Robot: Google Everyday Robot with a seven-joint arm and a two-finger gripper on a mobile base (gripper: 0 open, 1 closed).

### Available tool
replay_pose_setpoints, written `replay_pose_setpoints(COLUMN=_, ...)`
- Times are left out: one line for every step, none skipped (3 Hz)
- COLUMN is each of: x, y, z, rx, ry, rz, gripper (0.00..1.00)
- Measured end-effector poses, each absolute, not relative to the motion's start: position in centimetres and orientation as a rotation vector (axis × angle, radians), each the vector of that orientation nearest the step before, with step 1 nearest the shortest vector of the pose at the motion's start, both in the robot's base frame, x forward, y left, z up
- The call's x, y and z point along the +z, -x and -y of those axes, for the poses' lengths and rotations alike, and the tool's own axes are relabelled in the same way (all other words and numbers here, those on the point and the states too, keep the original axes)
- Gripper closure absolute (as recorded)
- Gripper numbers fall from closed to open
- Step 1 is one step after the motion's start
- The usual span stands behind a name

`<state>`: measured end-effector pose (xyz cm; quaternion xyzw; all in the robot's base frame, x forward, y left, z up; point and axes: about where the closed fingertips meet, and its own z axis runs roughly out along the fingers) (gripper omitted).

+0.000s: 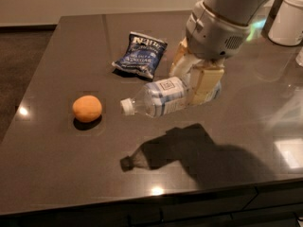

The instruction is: Pick blue plastic bottle

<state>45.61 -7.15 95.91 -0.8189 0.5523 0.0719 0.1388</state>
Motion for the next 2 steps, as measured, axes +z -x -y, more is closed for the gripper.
replay_pose_setpoints(x=96.84, y=-46.08, z=6.9, rx=0.249, ry=2.346, rz=-1.586, gripper=1.0)
replay_pose_setpoints(x=97.09, y=-46.62, z=6.48, rx=0.229, ry=2.324, rz=-1.575, gripper=1.0)
